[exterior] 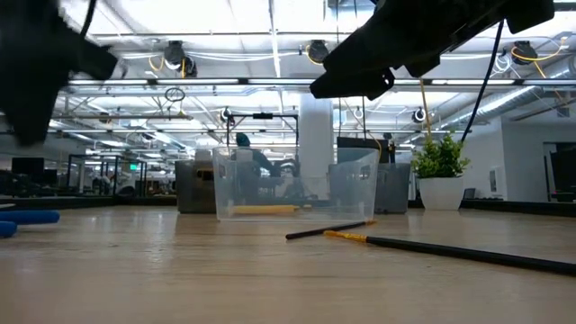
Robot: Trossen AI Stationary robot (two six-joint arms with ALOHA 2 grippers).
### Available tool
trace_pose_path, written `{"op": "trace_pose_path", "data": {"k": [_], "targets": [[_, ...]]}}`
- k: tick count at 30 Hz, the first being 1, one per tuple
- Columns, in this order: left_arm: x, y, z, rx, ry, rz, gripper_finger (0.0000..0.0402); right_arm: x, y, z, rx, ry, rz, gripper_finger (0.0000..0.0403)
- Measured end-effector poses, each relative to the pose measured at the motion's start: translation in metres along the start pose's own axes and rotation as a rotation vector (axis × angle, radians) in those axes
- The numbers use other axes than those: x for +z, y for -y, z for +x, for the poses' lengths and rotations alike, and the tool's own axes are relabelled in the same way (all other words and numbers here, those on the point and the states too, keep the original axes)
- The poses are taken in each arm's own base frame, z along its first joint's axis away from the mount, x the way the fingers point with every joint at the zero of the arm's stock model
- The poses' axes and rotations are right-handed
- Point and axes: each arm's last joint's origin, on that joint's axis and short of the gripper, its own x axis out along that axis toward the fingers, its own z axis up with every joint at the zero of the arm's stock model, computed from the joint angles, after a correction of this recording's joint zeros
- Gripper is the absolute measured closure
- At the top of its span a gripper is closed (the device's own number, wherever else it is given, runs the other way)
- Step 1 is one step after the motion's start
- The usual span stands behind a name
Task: Pick & Place Paint Supplies
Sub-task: Put the green scissors into the transparent bin
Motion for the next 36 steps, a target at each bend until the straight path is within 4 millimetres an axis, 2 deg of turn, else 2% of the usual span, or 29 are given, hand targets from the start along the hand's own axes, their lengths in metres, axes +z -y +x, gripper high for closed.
{"op": "trace_pose_path", "data": {"k": [5,10,16,23,27,36], "targets": [[-0.022,-0.011,0.040,0.047,-0.052,-0.162,0.0058,0.001,0.000,0.000,-0.001,0.007,0.001,0.0187],[-0.027,-0.012,0.063,-0.025,-0.077,-0.222,0.0064,0.004,0.000,0.000,0.003,0.040,-0.004,0.0187],[-0.027,-0.010,0.074,-0.108,-0.074,-0.234,0.0067,0.006,0.000,0.000,0.006,0.058,-0.012,0.0188],[-0.027,-0.009,0.075,-0.125,-0.076,-0.241,0.0073,0.005,0.000,0.000,0.005,0.053,-0.013,0.0190],[-0.027,-0.009,0.075,-0.120,-0.079,-0.253,0.0109,0.005,0.000,0.000,0.005,0.053,-0.013,0.0190],[-0.027,-0.009,0.075,-0.119,-0.064,-0.235,0.0246,0.005,0.000,0.000,0.005,0.053,-0.013,0.0190]]}}
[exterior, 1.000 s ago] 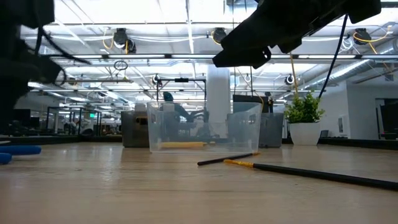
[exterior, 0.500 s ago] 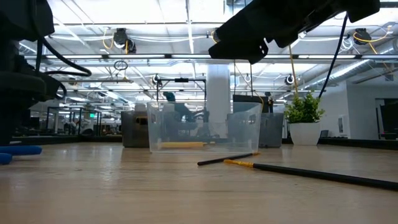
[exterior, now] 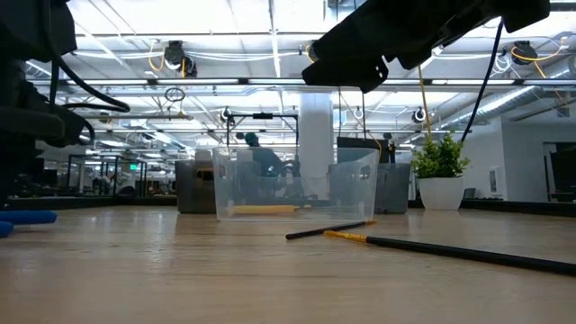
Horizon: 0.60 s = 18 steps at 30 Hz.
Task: Pick & Place Paint Supplies
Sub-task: Put the green scissors into the transparent bin
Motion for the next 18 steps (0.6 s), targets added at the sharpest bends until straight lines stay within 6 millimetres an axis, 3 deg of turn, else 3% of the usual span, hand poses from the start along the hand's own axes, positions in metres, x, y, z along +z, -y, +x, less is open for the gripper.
{"op": "trace_pose_path", "data": {"k": [9,13,18], "targets": [[0.000,0.001,0.000,-0.007,0.006,0.016,0.0384,0.000,0.000,0.000,0.000,0.000,0.000,0.0190],[0.001,0.004,-0.002,-0.038,0.023,0.055,0.0383,0.000,0.000,0.000,0.000,0.000,0.000,0.0190],[0.004,0.025,-0.025,-0.117,0.106,0.159,0.0392,0.000,0.000,0.000,0.000,0.002,0.000,0.0190]]}}
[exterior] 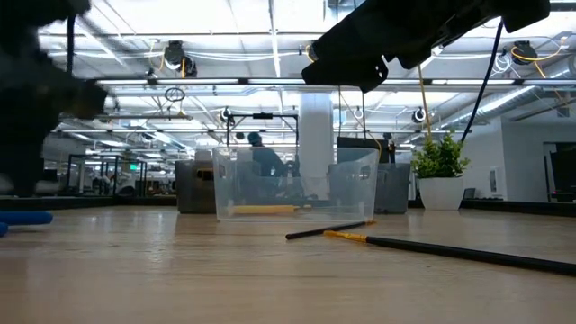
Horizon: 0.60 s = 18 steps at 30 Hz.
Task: Pick & Place Paint Supplies
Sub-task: Put the green scissors into the transparent bin
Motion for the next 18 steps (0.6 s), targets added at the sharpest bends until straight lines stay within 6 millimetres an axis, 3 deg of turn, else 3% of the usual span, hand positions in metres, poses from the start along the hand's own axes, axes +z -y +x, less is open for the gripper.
{"op": "trace_pose_path", "data": {"k": [5,10,18], "targets": [[0.015,0.036,-0.040,-0.131,0.179,0.166,0.0386,0.000,0.000,0.000,0.000,0.001,0.000,0.0190],[0.030,0.070,-0.085,-0.241,0.484,0.388,0.0395,0.000,0.000,0.000,0.000,0.003,0.003,0.0190],[0.052,0.100,-0.118,-0.352,0.896,0.627,0.0395,0.015,0.012,0.002,-0.021,0.136,0.121,0.0190]]}}
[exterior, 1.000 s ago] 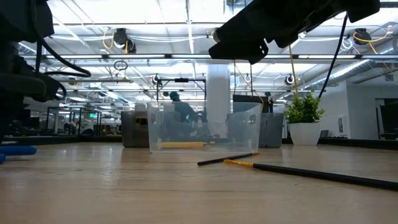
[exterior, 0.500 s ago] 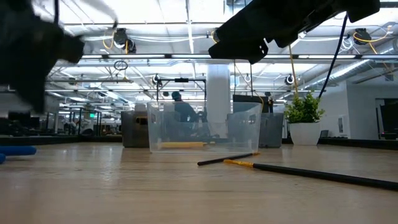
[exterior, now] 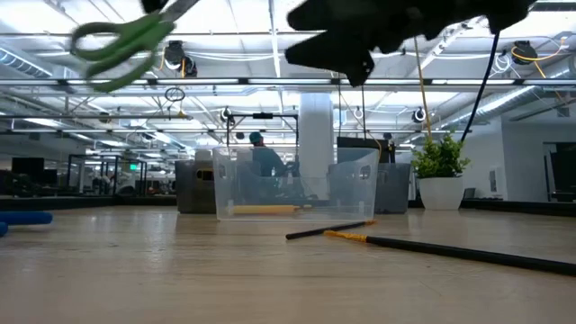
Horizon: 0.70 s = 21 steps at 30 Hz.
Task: Pick & Place Paint Supplies
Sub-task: Put the green scissors into the transparent bin
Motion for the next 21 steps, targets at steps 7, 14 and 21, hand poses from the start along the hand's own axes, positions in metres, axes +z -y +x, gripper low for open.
{"op": "trace_pose_path", "data": {"k": [7,14,21], "targets": [[0.020,-0.003,0.013,-0.060,0.157,0.086,0.0391,0.021,0.017,0.004,-0.020,0.187,0.009,0.0190],[0.022,0.000,0.030,-0.139,0.200,0.131,0.0387,0.027,0.034,0.013,-0.042,0.352,0.030,0.0190],[0.020,-0.002,0.038,-0.154,0.187,0.127,0.0392,0.013,0.038,0.030,-0.034,0.419,-0.033,0.0190]]}}
